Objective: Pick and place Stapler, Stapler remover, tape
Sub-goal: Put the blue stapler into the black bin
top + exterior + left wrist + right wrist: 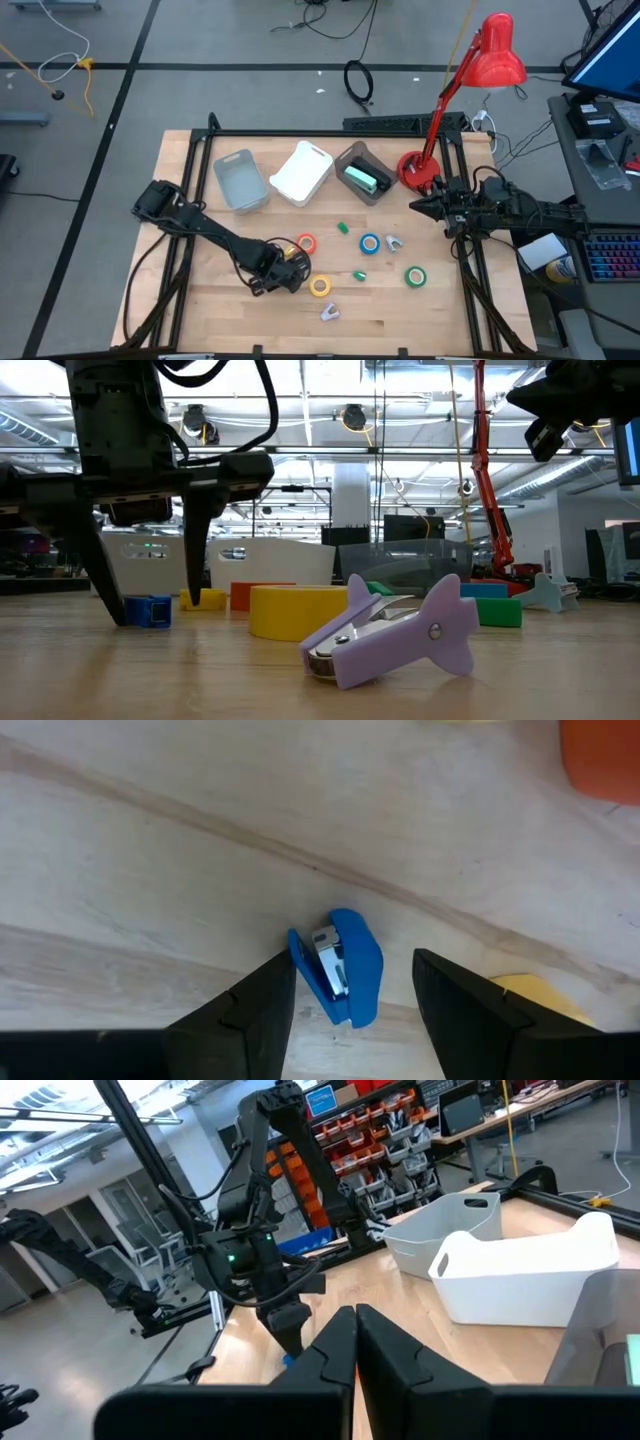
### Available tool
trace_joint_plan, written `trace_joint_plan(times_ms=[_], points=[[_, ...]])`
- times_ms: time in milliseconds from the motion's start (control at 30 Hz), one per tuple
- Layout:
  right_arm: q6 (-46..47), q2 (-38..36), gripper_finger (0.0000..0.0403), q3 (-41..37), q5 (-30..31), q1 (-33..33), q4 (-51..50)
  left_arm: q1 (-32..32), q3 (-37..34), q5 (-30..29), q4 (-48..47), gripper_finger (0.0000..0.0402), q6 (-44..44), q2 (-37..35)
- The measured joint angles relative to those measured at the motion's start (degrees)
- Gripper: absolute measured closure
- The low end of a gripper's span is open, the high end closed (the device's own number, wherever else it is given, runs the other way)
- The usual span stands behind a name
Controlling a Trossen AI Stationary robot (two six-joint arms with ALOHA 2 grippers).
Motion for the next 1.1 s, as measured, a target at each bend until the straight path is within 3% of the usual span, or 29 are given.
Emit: trace_joint_plan(times_ms=[333, 633, 800, 1100], points=[[0.0, 0.0, 0.0399, 0.0, 0.0, 0.0, -0.02, 0.0, 0.01, -1.62, -1.69, 0.0206, 0.37, -0.02], [0.0, 0.0, 0.0399, 0.02, 0.0, 0.0, -0.02, 0.0, -0.08, -1.82, -1.8, 0.0306, 2.49, -0.02], [0.0, 0.0, 0.0399, 0.02, 0.05, 0.0, -0.02, 0.08, -0.1, -4.09, -1.97, 0.0339, 3.62, -0.02], [0.02, 0.0, 0.0399, 0.02, 0.13, 0.0, 0.04, 0.17, -0.15, -7.44, -0.74, 0.0337, 5.22, 0.09]])
